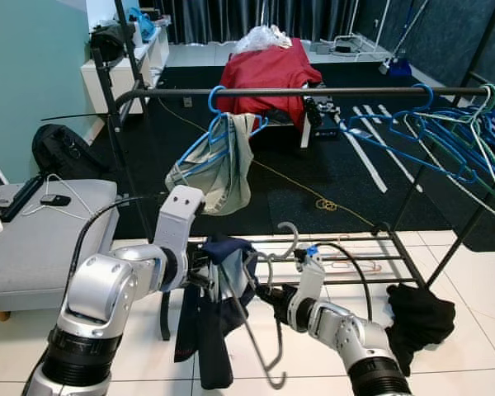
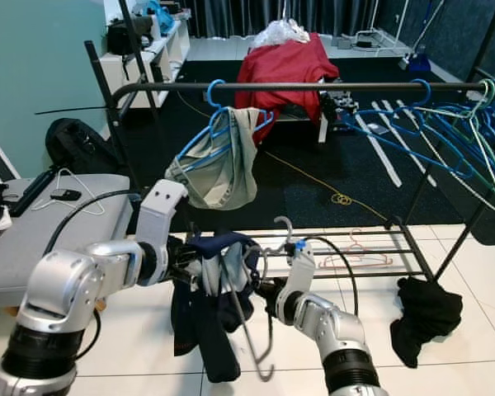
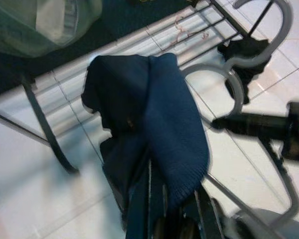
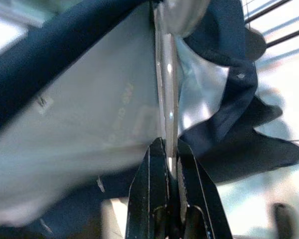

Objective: Hang hanger

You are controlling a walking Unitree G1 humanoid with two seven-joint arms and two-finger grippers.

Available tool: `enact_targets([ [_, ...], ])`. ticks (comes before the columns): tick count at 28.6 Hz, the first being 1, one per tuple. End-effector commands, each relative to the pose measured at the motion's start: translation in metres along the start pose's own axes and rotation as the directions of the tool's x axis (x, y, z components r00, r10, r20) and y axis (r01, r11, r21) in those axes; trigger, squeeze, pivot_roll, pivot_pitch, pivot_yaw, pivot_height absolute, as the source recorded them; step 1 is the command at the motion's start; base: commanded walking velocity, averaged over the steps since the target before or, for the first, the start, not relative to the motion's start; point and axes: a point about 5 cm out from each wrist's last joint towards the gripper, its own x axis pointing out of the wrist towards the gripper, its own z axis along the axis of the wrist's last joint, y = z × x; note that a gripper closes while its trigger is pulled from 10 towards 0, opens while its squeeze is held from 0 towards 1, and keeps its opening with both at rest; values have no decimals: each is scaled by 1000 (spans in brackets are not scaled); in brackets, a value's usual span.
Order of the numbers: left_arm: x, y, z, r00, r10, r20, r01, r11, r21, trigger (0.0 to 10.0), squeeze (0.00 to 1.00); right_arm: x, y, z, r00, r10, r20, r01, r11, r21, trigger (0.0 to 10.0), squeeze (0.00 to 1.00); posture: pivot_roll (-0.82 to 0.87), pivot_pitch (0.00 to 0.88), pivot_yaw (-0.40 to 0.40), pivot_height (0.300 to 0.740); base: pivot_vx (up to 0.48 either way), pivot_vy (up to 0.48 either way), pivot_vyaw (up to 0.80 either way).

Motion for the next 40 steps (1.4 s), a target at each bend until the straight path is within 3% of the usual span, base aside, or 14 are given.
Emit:
enact_targets([
  [1, -5, -6, 0, 998, -47, 46, 42, 994, 102, 10000, 0, -1, -3, 7, 997, -14, 72, -2, 977, 212, 10000, 0, 116, 104, 40, 740, 0, 0, 0],
  [3, -8, -13, -5, 993, -108, 36, 100, 979, 175, 10000, 0, -1, 0, 14, 990, 9, 138, -65, 912, 406, 10000, 0, 117, 105, 41, 740, 0, 0, 0],
  [6, -8, -14, -15, 993, -119, -13, 119, 962, 246, 10000, 0, -1, 7, 19, 984, 40, 171, -120, 865, 487, 10000, 0, 116, 107, 42, 740, 0, 0, 0],
  [12, -8, -19, -21, 987, -157, -23, 155, 929, 337, 10000, 0, 1, 12, 21, 981, 25, 195, -129, 830, 542, 10000, 0, 116, 108, 42, 740, 0, 0, 0],
  [15, -13, -33, -19, 963, -269, 1, 248, 890, 384, 10000, 0, 3, 14, 24, 976, -4, 219, -128, 800, 586, 10000, 0, 117, 108, 42, 740, 0, 0, 0],
  [21, -15, -41, -20, 946, -324, -1, 298, 868, 397, 10000, 0, 4, 15, 27, 975, -18, 224, -116, 813, 570, 10000, 0, 116, 107, 41, 740, 0, 0, 0],
  [23, -21, -54, -7, 905, -423, 52, 386, 867, 315, 10000, 0, 5, 10, 31, 961, -125, 245, -12, 870, 492, 10000, 0, 114, 108, 40, 740, 0, 0, 0],
  [26, -24, -59, 1, 881, -466, 87, 431, 864, 262, 10000, 0, 5, 5, 33, 946, -190, 261, 49, 883, 466, 10000, 0, 115, 105, 39, 740, 0, 0, 0],
  [29, -25, -70, 14, 846, -520, 121, 496, 849, 184, 10000, 0, 2, -1, 42, 892, -309, 330, 127, 871, 474, 10000, 0, 114, 99, 42, 740, 0, 0, 0],
  [33, -21, -74, 17, 848, -513, 133, 495, 856, 145, 10000, 0, 1, 1, 47, 871, -330, 364, 140, 877, 459, 10000, 0, 109, 97, 45, 740, 0, 0, 0],
  [34, -11, -77, 25, 865, -471, 175, 470, 881, 50, 10000, 0, 4, 10, 50, 863, -326, 385, 177, 910, 375, 10000, 0, 104, 95, 47, 740, 0, 0, 0],
  [36, -4, -80, 30, 874, -444, 198, 456, 890, -16, 10000, 0, 7, 17, 51, 862, -317, 395, 200, 930, 310, 10000, 0, 104, 95, 47, 740, 0, 0, 0],
  [38, -4, -80, 30, 874, -444, 198, 456, 890, -16, 10000, 0, 7, 17, 51, 862, -317, 395, 200, 930, 310, 10000, 0, 104, 95, 47, 740, 0, 0, 0],
  [40, 10, -81, 34, 912, -359, 199, 380, 921, -83, 10000, 0, 17, 41, 43, 895, -235, 379, 154, 961, 231, 10000, 0, 102, 91, 40, 740, 0, 0, 0],
])
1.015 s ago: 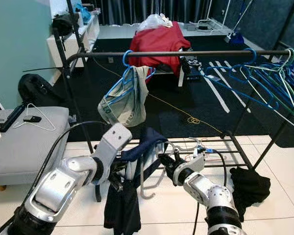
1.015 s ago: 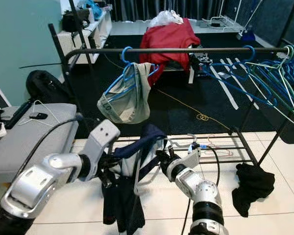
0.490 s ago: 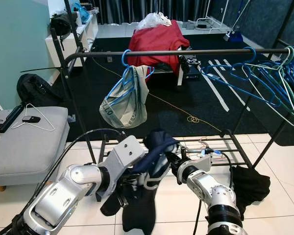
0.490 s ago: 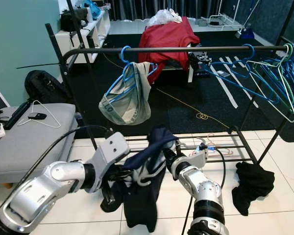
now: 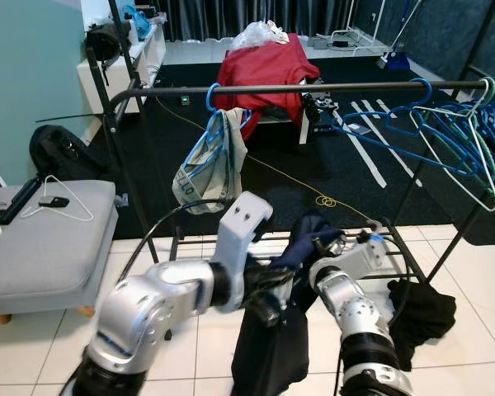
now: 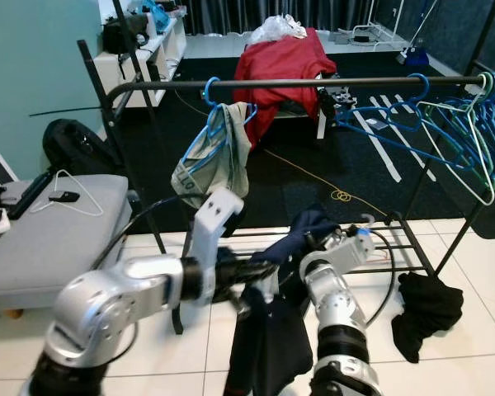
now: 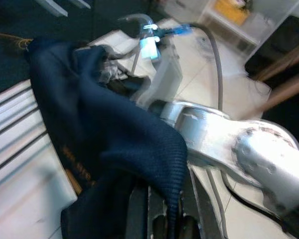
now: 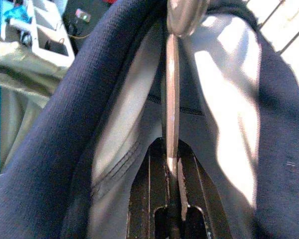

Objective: Hang hanger

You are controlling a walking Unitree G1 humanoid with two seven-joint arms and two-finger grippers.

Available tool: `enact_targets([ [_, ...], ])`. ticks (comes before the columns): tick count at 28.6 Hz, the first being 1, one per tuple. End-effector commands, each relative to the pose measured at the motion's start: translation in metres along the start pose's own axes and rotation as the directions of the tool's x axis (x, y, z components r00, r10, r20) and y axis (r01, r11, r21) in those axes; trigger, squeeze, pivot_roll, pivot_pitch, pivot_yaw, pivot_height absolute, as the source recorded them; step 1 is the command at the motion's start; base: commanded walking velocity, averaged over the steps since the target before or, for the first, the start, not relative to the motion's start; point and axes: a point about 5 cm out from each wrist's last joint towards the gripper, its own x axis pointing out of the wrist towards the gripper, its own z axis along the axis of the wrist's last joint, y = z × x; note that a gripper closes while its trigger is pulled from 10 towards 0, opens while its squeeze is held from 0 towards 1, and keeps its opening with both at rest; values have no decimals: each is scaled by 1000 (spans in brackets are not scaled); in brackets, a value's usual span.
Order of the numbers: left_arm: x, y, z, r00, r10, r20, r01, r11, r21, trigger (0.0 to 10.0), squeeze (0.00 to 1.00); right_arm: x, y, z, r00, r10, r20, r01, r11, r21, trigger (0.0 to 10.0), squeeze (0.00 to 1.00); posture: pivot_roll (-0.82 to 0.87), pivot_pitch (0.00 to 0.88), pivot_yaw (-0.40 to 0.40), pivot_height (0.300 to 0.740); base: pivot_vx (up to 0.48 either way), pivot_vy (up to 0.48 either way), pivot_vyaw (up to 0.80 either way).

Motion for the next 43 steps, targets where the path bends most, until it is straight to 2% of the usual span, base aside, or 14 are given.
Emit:
enact_targets([
  [1, 3, 7, -2, 997, 70, -16, -71, 997, -20, 10000, 0, -1, 30, -18, 995, 89, -37, -89, 996, -8, 10000, 0, 102, 91, 40, 740, 0, 0, 0],
  [5, 4, 19, -17, 974, 203, -105, -198, 979, 50, 10000, 0, -10, 57, -36, 961, 234, -147, -235, 972, 7, 10000, 0, 95, 96, 41, 740, 0, 0, 0],
  [11, 1, 26, -26, 947, 278, -161, -265, 959, 99, 10000, 0, -18, 66, -47, 929, 286, -234, -298, 954, -16, 10000, 0, 91, 102, 41, 740, 0, 0, 0],
  [13, -1, 30, -27, 935, 305, -179, -296, 952, 75, 10000, 0, -20, 64, -52, 925, 276, -262, -293, 956, -24, 10000, 0, 91, 109, 34, 740, 0, 0, 0],
  [14, -1, 30, -25, 930, 318, -182, -319, 947, 25, 10000, 0, -21, 60, -58, 925, 259, -280, -277, 961, -26, 10000, 0, 93, 111, 32, 740, 0, 0, 0],
  [19, 1, 29, -19, 934, 315, -167, -329, 942, -66, 10000, 0, -22, 56, -68, 919, 233, -318, -267, 961, -67, 10000, 0, 91, 115, 31, 740, 0, 0, 0],
  [20, 3, 27, -14, 939, 311, -148, -327, 940, -97, 10000, 0, -23, 53, -74, 918, 212, -335, -267, 955, -127, 10000, 0, 90, 116, 32, 740, 0, 0, 0],
  [21, 3, 27, -14, 939, 311, -148, -327, 940, -97, 10000, 0, -23, 53, -74, 918, 212, -335, -267, 955, -127, 10000, 0, 90, 116, 32, 740, 0, 0, 0],
  [23, 7, 23, -4, 949, 297, -104, -311, 937, -159, 10000, 0, -23, 44, -83, 929, 141, -341, -239, 935, -263, 10000, 0, 92, 120, 32, 740, 0, 0, 0],
  [26, 9, 18, 1, 957, 280, -81, -291, 936, -196, 10000, 0, -24, 41, -86, 938, 105, -330, -213, 927, -309, 10000, 0, 91, 119, 33, 740, 0, 0, 0],
  [33, 10, 19, -7, 941, 311, -132, -331, 925, -187, 10000, 0, -30, 57, -90, 916, 163, -366, -268, 928, -258, 10000, 0, 91, 119, 33, 740, 0, 0, 0],
  [39, 8, 24, -11, 925, 342, -165, -367, 915, -165, 10000, 0, -30, 57, -89, 916, 166, -365, -272, 926, -262, 10000, 0, 91, 117, 31, 740, 0, 0, 0],
  [40, 6, 26, -13, 917, 353, -184, -382, 910, -163, 10000, 1000, -29, 56, -88, 919, 164, -359, -270, 925, -268, 10000, 0, 92, 117, 31, 740, 0, 0, 0],
  [43, 4, 29, -14, 906, 368, -208, -403, 902, -157, 10000, 1000, -28, 55, -86, 922, 162, -351, -267, 923, -276, 10000, 0, 93, 116, 30, 740, 0, 0, 0],
])
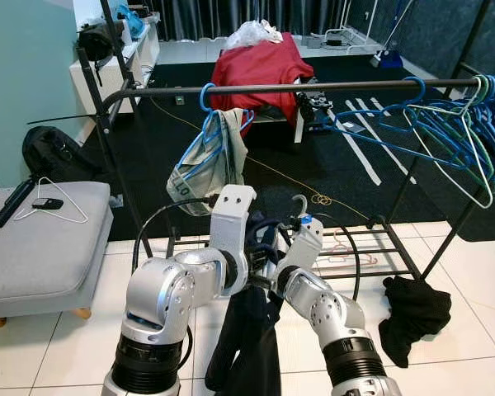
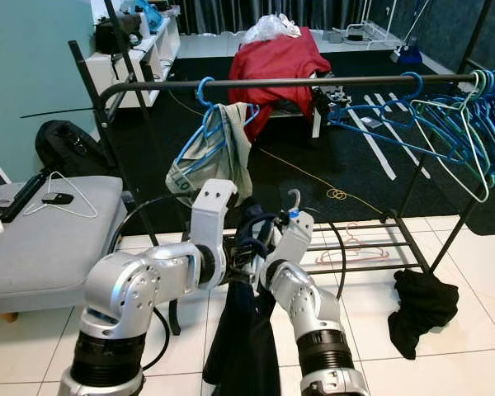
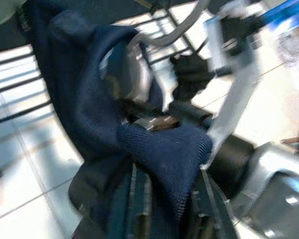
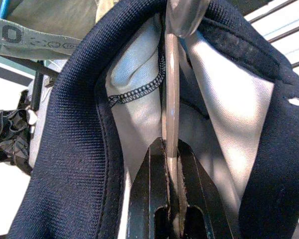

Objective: Hang hanger

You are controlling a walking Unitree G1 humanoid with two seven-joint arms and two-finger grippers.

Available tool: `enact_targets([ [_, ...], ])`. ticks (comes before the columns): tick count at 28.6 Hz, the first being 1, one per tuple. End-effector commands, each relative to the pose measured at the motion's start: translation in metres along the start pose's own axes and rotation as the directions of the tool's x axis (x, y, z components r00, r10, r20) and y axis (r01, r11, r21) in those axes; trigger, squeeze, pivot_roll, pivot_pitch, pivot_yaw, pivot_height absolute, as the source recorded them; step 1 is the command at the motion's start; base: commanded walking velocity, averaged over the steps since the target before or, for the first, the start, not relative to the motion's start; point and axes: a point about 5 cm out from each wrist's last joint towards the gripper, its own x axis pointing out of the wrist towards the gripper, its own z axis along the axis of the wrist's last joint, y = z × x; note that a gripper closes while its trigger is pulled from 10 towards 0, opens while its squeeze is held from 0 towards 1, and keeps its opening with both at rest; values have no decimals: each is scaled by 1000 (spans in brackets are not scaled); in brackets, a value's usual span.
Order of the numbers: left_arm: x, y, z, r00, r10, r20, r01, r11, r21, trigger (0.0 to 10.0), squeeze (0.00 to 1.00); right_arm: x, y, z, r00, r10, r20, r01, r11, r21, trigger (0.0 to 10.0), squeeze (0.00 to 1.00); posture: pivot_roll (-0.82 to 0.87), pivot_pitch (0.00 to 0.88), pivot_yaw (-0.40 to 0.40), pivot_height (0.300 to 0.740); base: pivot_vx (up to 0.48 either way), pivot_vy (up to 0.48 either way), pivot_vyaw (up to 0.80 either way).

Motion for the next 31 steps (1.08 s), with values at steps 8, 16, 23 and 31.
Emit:
enact_targets([
  [8, -1, 7, -5, 997, 48, -54, -48, 999, -3, 10000, 0, 1, 30, -26, 996, 76, -46, -71, 993, 92, 10000, 0, 96, 114, 29, 740, 0, 0, 0],
  [16, -3, 16, -5, 994, 88, -71, -88, 996, -7, 10000, 0, 2, 21, -20, 999, 44, -27, -40, 993, 113, 10000, 0, 97, 112, 29, 740, 0, 0, 0],
  [23, -5, 13, -9, 993, 54, -101, -52, 998, 23, 10000, 1000, 2, 17, -15, 999, 36, -13, -35, 992, 119, 10000, 0, 97, 113, 28, 740, 0, 0, 0],
  [31, -5, 13, 5, 998, 62, 31, -64, 997, 48, 10000, 0, 2, 18, -13, 999, 44, -10, -42, 992, 121, 10000, 0, 93, 111, 33, 740, 0, 0, 0],
])
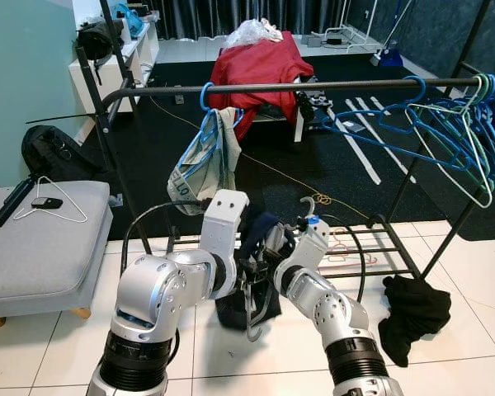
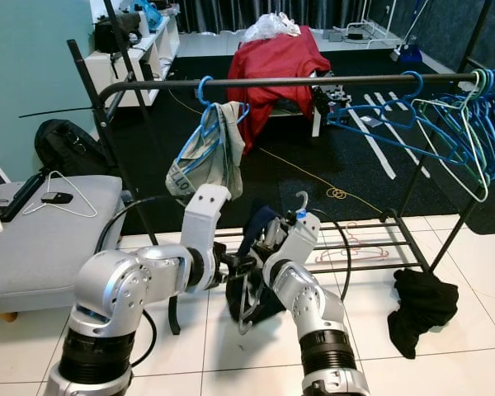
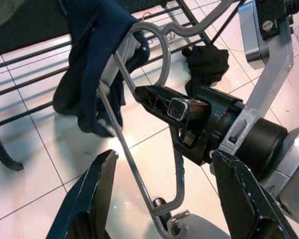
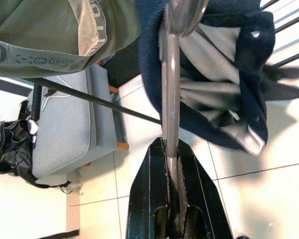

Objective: Hang hanger

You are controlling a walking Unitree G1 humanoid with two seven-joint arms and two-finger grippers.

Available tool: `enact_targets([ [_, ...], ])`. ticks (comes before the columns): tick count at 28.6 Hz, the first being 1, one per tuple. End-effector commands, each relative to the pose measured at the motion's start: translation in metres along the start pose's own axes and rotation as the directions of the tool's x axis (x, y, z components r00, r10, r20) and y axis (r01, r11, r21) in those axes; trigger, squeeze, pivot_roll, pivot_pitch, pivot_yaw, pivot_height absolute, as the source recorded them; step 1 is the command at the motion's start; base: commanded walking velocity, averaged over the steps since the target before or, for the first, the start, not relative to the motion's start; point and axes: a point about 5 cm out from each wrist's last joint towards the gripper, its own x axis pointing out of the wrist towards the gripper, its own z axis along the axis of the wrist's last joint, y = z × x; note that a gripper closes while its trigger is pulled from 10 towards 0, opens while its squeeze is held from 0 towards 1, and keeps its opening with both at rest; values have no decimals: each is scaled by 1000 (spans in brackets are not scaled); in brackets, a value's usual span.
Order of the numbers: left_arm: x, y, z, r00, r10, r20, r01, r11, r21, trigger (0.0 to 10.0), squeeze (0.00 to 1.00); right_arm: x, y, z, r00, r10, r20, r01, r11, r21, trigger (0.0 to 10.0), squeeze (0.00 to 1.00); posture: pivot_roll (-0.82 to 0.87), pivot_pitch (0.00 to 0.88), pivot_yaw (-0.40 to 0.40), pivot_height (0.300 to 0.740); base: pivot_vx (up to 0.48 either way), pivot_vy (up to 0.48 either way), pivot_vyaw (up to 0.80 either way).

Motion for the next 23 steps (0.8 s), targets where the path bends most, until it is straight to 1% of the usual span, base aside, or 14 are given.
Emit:
enact_targets([
  [1, -2, 19, -2, 993, 113, 17, -113, 992, 54, 10000, 0, 1, 23, -17, 997, 68, -26, -66, 996, 64, 10000, 0, 92, 109, 35, 740, 0, 0, 0],
  [2, -2, 19, -2, 993, 113, 17, -113, 992, 54, 10000, 0, 1, 23, -17, 997, 68, -26, -66, 996, 64, 10000, 0, 92, 109, 35, 740, 0, 0, 0],
  [3, -4, 32, -9, 986, 165, 13, -165, 982, 95, 10000, 0, 1, 23, -15, 997, 71, -19, -70, 996, 58, 10000, 0, 88, 108, 37, 740, 0, 0, 0],
  [4, -4, 32, -9, 986, 165, 13, -165, 982, 95, 10000, 0, 1, 23, -15, 997, 71, -19, -70, 996, 58, 10000, 0, 88, 108, 37, 740, 0, 0, 0],
  [6, -8, 46, -33, 977, 208, -40, -201, 971, 132, 10000, 0, -1, 26, -7, 996, 92, 4, -92, 995, 32, 10000, 0, 85, 105, 37, 740, 0, 0, 0],
  [9, -9, 51, -48, 972, 223, -69, -211, 966, 152, 10000, 0, -2, 29, -3, 994, 108, 19, -108, 994, 13, 10000, 0, 81, 103, 34, 740, 0, 0, 0],
  [11, -10, 60, -71, 954, 277, -111, -253, 948, 192, 10000, 0, -4, 33, 5, 989, 140, 47, -138, 990, -39, 10000, 0, 78, 101, 30, 740, 0, 0, 0],
  [12, -10, 60, -71, 954, 277, -111, -253, 948, 192, 10000, 0, -4, 33, 5, 989, 140, 47, -138, 990, -39, 10000, 0, 78, 101, 30, 740, 0, 0, 0],
  [14, -10, 66, -87, 939, 324, -119, -293, 930, 221, 10000, 0, -8, 37, 10, 978, 196, 73, -182, 971, -156, 10000, 0, 77, 100, 23, 740, 0, 0, 0],
  [16, -10, 66, -87, 939, 324, -119, -293, 930, 221, 10000, 0, -8, 37, 10, 978, 196, 73, -182, 971, -156, 10000, 0, 77, 100, 23, 740, 0, 0, 0],
  [17, -9, 67, -92, 936, 332, -118, -300, 926, 229, 10000, 0, -10, 38, 10, 972, 221, 76, -200, 955, -220, 10000, 0, 78, 101, 23, 740, 0, 0, 0],
  [19, -9, 67, -92, 936, 332, -118, -300, 926, 229, 10000, 0, -10, 38, 10, 972, 221, 76, -200, 955, -220, 10000, 0, 78, 101, 23, 740, 0, 0, 0],
  [21, -6, 69, -107, 934, 337, -118, -307, 926, 219, 10000, 0, -17, 37, 7, 961, 274, 36, -248, 911, -329, 10000, 0, 69, 105, 14, 740, 0, 0, 0],
  [23, -6, 69, -107, 934, 337, -118, -307, 926, 219, 10000, 0, -17, 37, 7, 961, 274, 36, -248, 911, -329, 10000, 0, 69, 105, 14, 740, 0, 0, 0],
])
